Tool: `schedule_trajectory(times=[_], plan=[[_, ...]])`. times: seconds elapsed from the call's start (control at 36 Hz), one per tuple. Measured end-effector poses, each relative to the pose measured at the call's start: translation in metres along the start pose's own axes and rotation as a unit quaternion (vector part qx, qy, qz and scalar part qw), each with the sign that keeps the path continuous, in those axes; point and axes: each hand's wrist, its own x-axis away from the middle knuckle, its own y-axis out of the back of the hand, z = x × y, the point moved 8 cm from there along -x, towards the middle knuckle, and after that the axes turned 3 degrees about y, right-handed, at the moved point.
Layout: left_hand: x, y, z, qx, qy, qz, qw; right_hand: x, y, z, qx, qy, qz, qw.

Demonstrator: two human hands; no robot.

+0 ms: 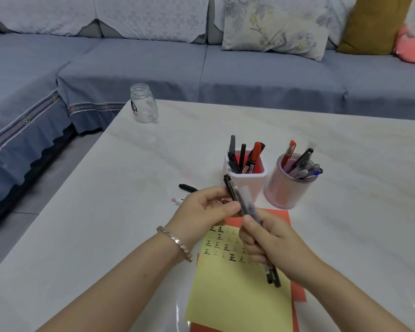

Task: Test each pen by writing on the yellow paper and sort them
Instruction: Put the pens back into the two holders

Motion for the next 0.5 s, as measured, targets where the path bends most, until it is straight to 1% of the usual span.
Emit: schedule_trajectory(times=[0.11,0.19,0.25,0.31,0.33,0.39,0.5], plan=[[0.000,-0.012,0.004,-0.015,0.005,-0.007,1.000,0.010,-0.001,0.004,-0.049,-0.025,0.022,0.998],[0.000,-0.018,0.009,0.012,0.019,-0.018,1.000,0.013,0.004,0.003,-0.027,-0.013,0.012,0.999],[-0.001,-0.020,0.010,0.021,0.017,-0.033,0.999,0.013,0.011,0.002,-0.007,-0.006,-0.011,1.000],[-0.001,-0.022,0.008,0.013,0.003,-0.048,0.999,0.013,0.019,0.003,0.046,0.014,-0.048,0.998],[0.000,-0.023,0.007,0.003,-0.007,-0.054,0.999,0.013,0.025,0.003,0.101,0.034,-0.065,0.992],[0.000,-0.025,0.004,-0.028,-0.027,-0.062,0.997,0.014,0.030,0.004,0.202,0.061,-0.075,0.975],[-0.003,-0.028,0.005,-0.076,-0.032,-0.065,0.994,0.019,0.041,0.014,0.281,0.063,-0.094,0.953]])
